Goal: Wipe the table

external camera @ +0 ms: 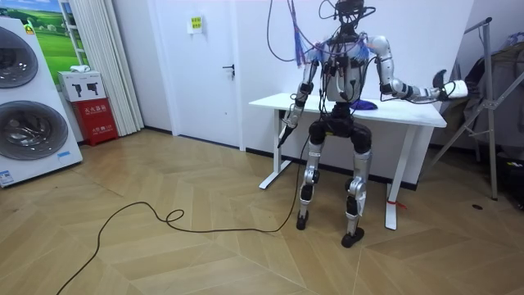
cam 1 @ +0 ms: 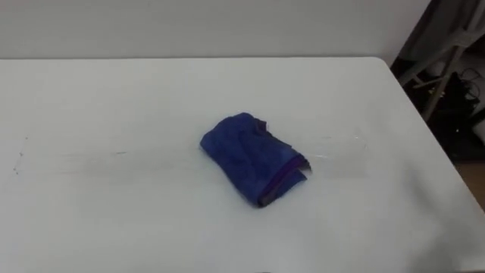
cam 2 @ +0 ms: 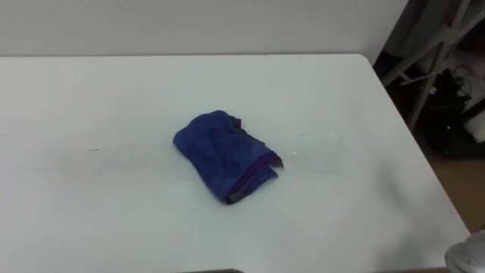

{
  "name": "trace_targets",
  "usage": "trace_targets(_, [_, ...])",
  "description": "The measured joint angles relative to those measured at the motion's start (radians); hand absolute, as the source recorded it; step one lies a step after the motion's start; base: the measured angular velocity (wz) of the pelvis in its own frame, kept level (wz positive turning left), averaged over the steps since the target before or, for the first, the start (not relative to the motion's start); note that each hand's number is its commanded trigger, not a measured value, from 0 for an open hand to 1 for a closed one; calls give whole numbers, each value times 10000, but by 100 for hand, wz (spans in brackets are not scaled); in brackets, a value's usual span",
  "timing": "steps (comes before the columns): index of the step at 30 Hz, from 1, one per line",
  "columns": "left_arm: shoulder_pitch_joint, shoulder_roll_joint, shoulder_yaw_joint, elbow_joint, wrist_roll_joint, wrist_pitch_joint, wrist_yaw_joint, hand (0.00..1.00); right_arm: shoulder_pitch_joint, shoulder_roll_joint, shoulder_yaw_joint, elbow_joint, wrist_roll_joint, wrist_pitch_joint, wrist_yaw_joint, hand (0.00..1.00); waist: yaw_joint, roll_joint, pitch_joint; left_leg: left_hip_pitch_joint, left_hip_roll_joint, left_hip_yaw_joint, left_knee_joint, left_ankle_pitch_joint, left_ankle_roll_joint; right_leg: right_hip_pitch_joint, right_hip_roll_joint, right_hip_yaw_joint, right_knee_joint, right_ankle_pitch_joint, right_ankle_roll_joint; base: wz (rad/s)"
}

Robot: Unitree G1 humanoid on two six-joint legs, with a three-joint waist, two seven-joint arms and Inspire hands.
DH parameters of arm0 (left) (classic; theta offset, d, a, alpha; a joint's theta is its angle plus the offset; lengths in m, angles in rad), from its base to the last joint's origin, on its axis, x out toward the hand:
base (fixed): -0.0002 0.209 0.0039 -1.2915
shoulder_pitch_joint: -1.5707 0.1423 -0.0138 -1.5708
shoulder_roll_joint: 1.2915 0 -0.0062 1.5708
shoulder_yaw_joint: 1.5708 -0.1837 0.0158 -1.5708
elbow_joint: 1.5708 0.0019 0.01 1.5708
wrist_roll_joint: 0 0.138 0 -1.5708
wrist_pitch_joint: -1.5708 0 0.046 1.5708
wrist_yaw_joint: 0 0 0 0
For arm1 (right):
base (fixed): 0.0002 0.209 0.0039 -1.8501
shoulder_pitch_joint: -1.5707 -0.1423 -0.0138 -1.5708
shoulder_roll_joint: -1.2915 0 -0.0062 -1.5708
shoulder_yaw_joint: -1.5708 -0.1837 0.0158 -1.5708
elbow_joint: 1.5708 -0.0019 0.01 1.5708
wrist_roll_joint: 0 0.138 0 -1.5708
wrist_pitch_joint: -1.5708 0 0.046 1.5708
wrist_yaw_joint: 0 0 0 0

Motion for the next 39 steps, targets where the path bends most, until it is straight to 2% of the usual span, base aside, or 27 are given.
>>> trace_targets(4, [16,10,265,-71,5,107,10,0,193,-13,-391,593,1552,166,-350,0,-123,-12,8,103,7,74,-8,-48,8,-5,-3,58,97,-7,11,-7])
trace_targets(6, [12,80,331,-146,18,140,28,0,235,-35,-712,1361,2256,159,-559,0,-211,3,-16,99,8,75,-1,-73,9,-7,-2,50,91,-7,12,0])
trace_targets(10, [0,90,510,-164,-7,131,58,0,661,-52,-1157,2629,3819,49,-954,0,-258,-1,10,89,13,72,1,-95,3,6,0,44,91,-12,18,0])
trace_targets(16, [8,89,738,-181,-1,130,100,0,773,-43,-2051,4827,5783,49,-1320,0,-667,33,7,-26,2,74,56,-134,12,-59,-15,60,63,-77,53,0])
trace_targets(18, [9,103,764,-241,2,137,83,0,1032,-42,-2259,5213,6454,38,-1362,0,-753,17,-8,-105,-11,76,58,-133,13,-106,-13,68,-26,-83,54,0])
trace_targets(22, [68,100,759,-180,-101,191,3,0,1216,-11,-2271,6252,6847,47,-1353,0,-962,-27,-60,-144,-24,58,48,-135,15,-112,-13,63,-51,-87,64,0])
trace_targets(25, [41,56,734,-124,-103,208,-2,0,1376,223,-2238,6814,6846,82,-1167,0,-952,-2,-139,-133,-17,61,51,-138,12,-121,-9,61,-17,-86,65,0])
trace_targets(28, [-80,46,500,253,-95,204,-7,0,1520,548,-1482,7604,6489,203,-551,0,-924,-12,-122,-18,-17,50,49,-163,7,4,-10,67,-42,-86,65,0])
trace_targets(31, [-157,17,111,674,-61,211,-36,0,1541,934,-494,7863,5020,604,142,0,-807,183,-130,65,-24,70,51,-240,7,31,-10,107,-24,-77,78,-10])
trace_targets(35, [-554,18,-473,1075,-79,203,57,0,1430,1005,1451,7859,2925,761,747,0,-320,359,-66,139,-33,131,49,-277,18,57,-6,214,-19,-63,87,-6])
trace_targets(37, [-782,27,-1036,1403,-78,170,176,0,981,1022,2401,7835,2139,760,965,0,-53,431,-42,118,-31,97,65,-277,19,95,-1,210,-30,-55,84,2])
trace_targets(39, [-839,-13,-1302,1435,-67,169,243,0,656,1108,2967,7659,1770,751,1223,0,151,440,-37,108,-28,45,72,-277,19,119,4,159,-41,-55,84,8])
